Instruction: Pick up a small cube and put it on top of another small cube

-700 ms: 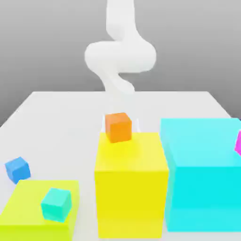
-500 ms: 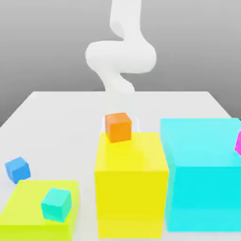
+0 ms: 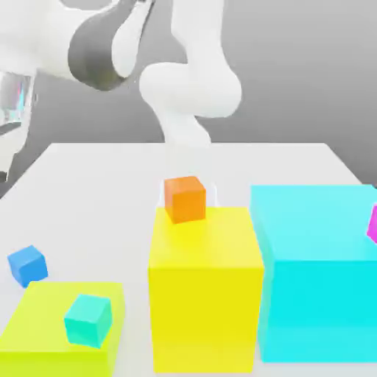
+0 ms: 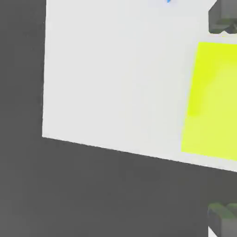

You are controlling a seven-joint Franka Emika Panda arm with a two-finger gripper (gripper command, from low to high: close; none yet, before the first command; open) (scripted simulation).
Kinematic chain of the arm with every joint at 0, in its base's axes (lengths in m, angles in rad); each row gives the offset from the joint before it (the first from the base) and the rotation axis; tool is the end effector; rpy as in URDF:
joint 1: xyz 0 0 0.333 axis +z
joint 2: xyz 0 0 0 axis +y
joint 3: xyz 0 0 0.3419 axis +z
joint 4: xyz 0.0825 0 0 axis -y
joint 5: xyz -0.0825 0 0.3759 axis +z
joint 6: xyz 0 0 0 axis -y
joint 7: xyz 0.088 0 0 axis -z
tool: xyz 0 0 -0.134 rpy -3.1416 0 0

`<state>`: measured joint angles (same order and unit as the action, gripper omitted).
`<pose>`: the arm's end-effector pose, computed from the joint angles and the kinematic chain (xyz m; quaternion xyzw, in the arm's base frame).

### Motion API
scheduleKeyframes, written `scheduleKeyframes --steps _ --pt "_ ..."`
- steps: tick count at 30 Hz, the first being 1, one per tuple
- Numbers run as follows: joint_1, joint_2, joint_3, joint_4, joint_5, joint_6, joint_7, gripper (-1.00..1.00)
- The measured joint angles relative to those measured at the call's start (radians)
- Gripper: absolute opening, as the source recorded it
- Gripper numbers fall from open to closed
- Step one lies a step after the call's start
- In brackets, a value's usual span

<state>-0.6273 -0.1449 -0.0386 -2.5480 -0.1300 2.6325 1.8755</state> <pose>0.3646 -0.2844 0.3502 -0.3433 0.9316 -0.1140 0.0361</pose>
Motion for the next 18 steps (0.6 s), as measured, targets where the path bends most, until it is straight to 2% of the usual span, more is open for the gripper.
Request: scheduleKeyframes --steps 5,9,15,16,18 --pt "-0.101 0.135 -0.055 -0.054 0.045 0.074 0.175 0.0" --pt "-0.165 0.242 -0.074 -0.097 0.139 0.132 0.274 0.0" --pt "-0.208 0.449 -0.029 -0.075 0.23 0.294 0.251 0.0" --pt "-0.214 0.475 -0.022 -0.07 0.234 0.315 0.247 -1.0" --pt "-0.214 0.475 -0.022 -0.07 0.234 0.316 0.247 -1.0"
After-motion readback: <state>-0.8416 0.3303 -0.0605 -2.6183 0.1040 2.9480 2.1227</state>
